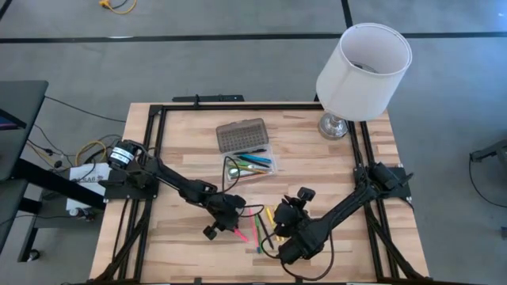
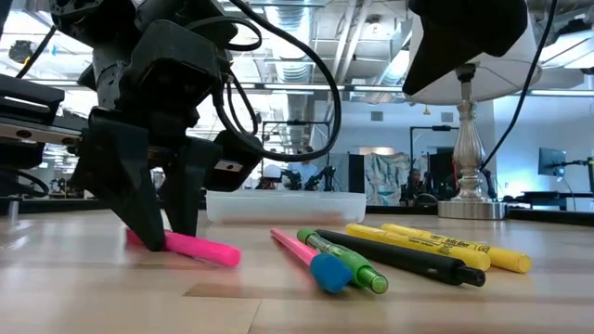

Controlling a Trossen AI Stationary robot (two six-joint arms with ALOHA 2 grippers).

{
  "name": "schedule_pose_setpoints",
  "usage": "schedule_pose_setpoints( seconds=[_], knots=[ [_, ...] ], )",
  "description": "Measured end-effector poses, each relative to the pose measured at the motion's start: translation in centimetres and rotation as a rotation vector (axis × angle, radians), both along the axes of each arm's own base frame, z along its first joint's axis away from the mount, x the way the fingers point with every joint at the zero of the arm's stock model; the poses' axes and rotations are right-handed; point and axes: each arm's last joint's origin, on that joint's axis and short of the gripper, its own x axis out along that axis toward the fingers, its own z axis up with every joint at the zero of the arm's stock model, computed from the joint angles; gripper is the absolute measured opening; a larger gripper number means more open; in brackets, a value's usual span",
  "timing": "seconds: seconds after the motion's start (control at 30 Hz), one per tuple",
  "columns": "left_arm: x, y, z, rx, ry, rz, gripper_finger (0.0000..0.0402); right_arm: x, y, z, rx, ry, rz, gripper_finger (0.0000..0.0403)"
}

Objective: Pick & place school supplies into a supply box
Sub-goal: Put the pink marker into the transparent supply box

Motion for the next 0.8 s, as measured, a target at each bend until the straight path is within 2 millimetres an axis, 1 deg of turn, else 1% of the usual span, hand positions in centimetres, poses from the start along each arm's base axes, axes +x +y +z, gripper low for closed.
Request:
schedule_pose_setpoints(
  seconds=[0.13, 0.23, 0.33, 0.47, 0.57, 0.67, 0.8],
  knots=[
    [0.0, 0.0, 0.0, 0.004, 0.006, 0.004, 0.0048, 0.0, 0.0, 0.0, 0.003, -0.005, -0.004, 0.0063],
    [0.0, 0.0, 0.0, 0.001, 0.009, 0.007, 0.0039, 0.0, 0.0, 0.0, 0.003, -0.005, -0.004, 0.0063],
    [-0.1, 0.0, 0.0, -0.003, 0.015, 0.017, 0.004, 0.0, 0.0, 0.0, 0.003, -0.005, -0.004, 0.0063],
    [-0.1, 0.0, 0.0, -0.011, 0.027, 0.037, 0.0057, 0.0, 0.0, 0.0, 0.004, -0.007, -0.006, 0.0063],
    [-0.1, 0.0, 0.0, -0.021, 0.037, 0.057, 0.0061, 0.0, 0.0, 0.0, 0.004, -0.007, -0.006, 0.0063],
    [-0.5, 0.2, 0.4, -0.01, 0.076, 0.087, 0.0056, 0.0, 0.0, 0.0, 0.004, -0.007, -0.006, 0.0063],
    [-1.5, 0.6, 1.2, 0.022, 0.166, 0.133, 0.0048, 0.0, 0.0, 0.0, 0.004, -0.007, -0.006, 0.0063]
  ],
)
